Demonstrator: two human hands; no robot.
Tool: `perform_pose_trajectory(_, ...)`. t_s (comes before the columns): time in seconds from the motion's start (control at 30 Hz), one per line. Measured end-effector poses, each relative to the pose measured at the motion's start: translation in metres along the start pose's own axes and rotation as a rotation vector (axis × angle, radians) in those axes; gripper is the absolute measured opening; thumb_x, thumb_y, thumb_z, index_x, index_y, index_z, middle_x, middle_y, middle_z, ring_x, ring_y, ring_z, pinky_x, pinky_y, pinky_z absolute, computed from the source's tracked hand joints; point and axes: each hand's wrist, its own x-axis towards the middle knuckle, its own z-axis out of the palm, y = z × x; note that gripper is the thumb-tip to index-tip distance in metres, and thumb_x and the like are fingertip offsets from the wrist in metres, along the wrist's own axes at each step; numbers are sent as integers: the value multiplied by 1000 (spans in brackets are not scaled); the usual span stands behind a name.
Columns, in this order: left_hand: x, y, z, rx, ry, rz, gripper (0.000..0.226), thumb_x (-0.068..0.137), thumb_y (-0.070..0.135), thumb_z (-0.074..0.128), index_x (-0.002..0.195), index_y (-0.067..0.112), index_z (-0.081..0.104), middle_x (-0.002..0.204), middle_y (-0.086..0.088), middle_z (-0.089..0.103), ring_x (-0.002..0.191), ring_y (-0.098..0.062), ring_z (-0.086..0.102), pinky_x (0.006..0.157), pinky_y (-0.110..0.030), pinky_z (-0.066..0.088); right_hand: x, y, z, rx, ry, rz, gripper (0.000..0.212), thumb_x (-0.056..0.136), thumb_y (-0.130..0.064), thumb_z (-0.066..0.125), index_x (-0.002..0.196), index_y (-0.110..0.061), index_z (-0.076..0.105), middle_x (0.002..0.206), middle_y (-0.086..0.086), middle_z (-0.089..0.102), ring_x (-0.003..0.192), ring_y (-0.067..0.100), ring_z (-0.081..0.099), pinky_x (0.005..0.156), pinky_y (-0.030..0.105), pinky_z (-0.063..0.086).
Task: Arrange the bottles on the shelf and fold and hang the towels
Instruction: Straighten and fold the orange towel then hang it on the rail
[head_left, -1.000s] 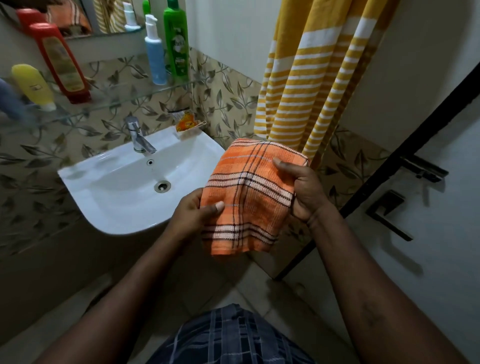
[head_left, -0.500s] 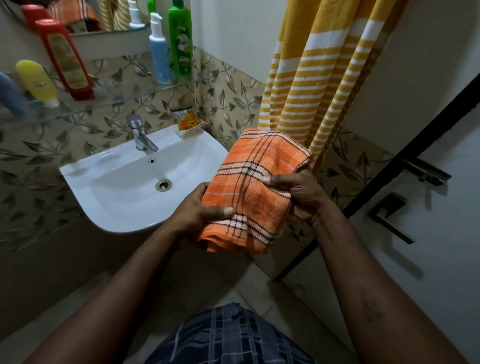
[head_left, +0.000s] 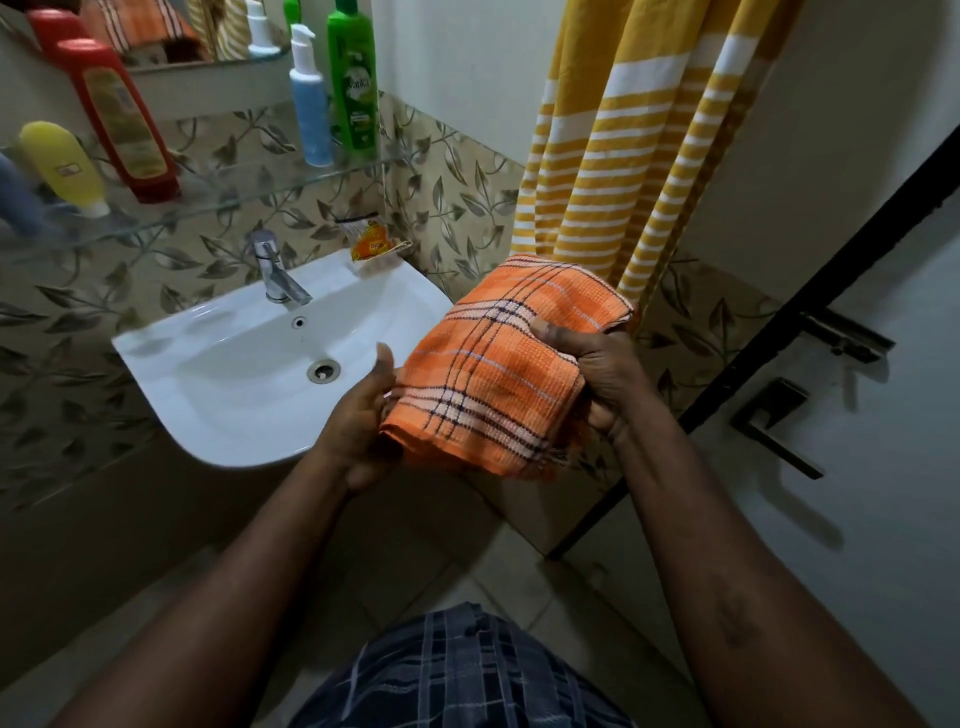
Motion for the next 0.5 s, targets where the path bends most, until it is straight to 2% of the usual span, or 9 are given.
perform_pose_trajectory(0.07,0,-3,-3,-45,45,32,66,95,66,52,128,10,63,128,-18,72,115,-36,70,94,-51,56,2,2,-1,32,47,-31,51,76,7,81,125,6,65,118,24,74,101,42,75,81,54,63)
perform_pose_trajectory(0.1,0,-6,-3,-36,48,49,64,93,62,60,130,10,61,132,-18,69,118,-36,68,93,-52,56,2,3,-1,51,62,-40,50,77,8,80,125,7,64,118,23,74,100,41,76,78,52,63)
perform_pose_trajectory(0.13,1,-10,-2,-20,54,60,67,89,54,72,136,10,56,138,-18,65,123,-37,66,94,-55,57,1,4,-1,60,72,-45,50,78,9,80,125,7,64,118,23,74,99,41,76,76,50,64)
perform_pose_trajectory(0.2,3,-16,5,20,131,57,81,76,25,90,145,14,49,140,-18,64,122,-38,66,92,-57,59,0,6,0,50,85,-55,50,78,8,80,125,7,64,116,22,75,99,39,76,75,48,64)
perform_pose_trajectory(0.23,4,-16,8,31,184,62,80,74,13,89,144,13,50,136,-17,68,117,-38,70,88,-54,61,0,6,0,44,85,-62,47,79,8,80,124,6,65,114,21,76,98,39,77,75,48,64)
perform_pose_trajectory(0.3,7,-14,10,-9,245,98,64,81,2,80,140,9,55,131,-20,70,112,-38,73,82,-47,63,1,4,-2,52,78,-72,38,82,10,76,119,6,67,112,21,76,96,39,77,76,48,64)
perform_pose_trajectory(0.4,10,-6,-1,-88,318,154,43,94,3,67,136,6,61,127,-19,72,111,-35,73,78,-42,63,2,2,-6,53,83,-104,36,82,12,74,117,5,69,112,23,76,95,39,76,76,47,63)
perform_pose_trajectory(0.5,7,-4,0,-206,398,193,24,101,10,63,124,7,67,118,-12,76,111,-29,73,82,-38,63,0,7,-6,44,95,-104,41,81,12,75,120,5,67,113,21,76,96,38,76,74,46,64)
